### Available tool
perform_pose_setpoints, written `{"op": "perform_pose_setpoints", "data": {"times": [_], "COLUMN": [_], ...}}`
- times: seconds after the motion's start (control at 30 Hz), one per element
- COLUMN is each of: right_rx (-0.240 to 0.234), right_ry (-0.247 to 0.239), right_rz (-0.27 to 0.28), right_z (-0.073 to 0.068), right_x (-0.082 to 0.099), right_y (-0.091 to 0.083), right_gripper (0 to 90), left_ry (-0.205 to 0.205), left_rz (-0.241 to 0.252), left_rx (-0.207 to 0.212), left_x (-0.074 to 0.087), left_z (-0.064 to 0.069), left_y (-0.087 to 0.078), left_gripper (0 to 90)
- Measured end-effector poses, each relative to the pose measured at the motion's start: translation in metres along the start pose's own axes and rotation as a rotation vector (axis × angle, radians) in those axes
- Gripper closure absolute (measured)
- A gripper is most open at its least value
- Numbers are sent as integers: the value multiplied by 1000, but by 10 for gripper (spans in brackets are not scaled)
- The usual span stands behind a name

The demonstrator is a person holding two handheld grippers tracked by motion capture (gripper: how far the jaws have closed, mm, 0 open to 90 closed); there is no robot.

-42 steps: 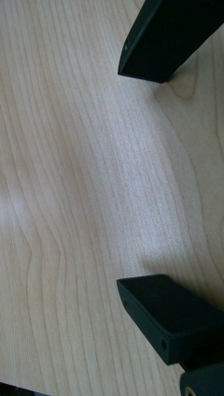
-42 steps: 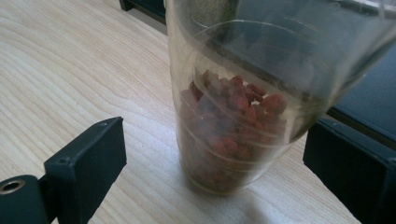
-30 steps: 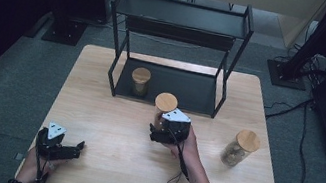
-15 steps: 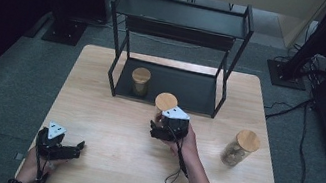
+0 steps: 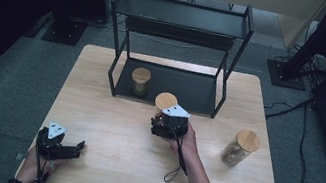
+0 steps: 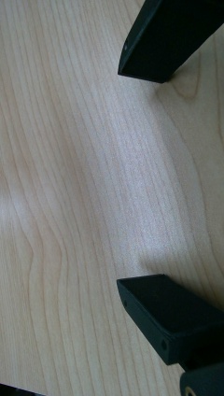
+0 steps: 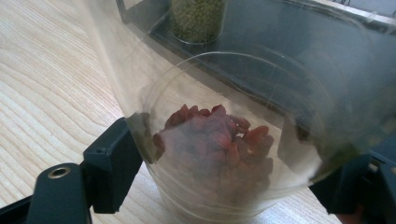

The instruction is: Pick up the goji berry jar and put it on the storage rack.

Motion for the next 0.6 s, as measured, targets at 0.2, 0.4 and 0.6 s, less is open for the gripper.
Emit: {"op": "perform_pose_setpoints", "data": {"times": [0.2,0.4,0.6], "right_rx": [-3,-5,-4], "right_ry": [2,-4,2], "right_rz": [2,0,1], "right_z": [0,0,1], "right_x": [-2,-3,-4], "right_y": [-2,-3,-4], "right_gripper": [205,210,225], "left_ry": [1,1,1], "left_rz": [0,0,-1], "left_rx": [1,1,2], "left_x": [0,0,0], "left_z": [0,0,0], "left_y": [0,0,0], "left_gripper": [12,12,12]}}
Point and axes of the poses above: each handheld gripper's, and its own axes: y roughly forward along the jaws, x roughly out of its underside, z roughly to its right, the point moved 10 cm from there along y, roughly forward along the jaws, and after that the axes turned 3 degrees about -y, right-handed, at the moved point
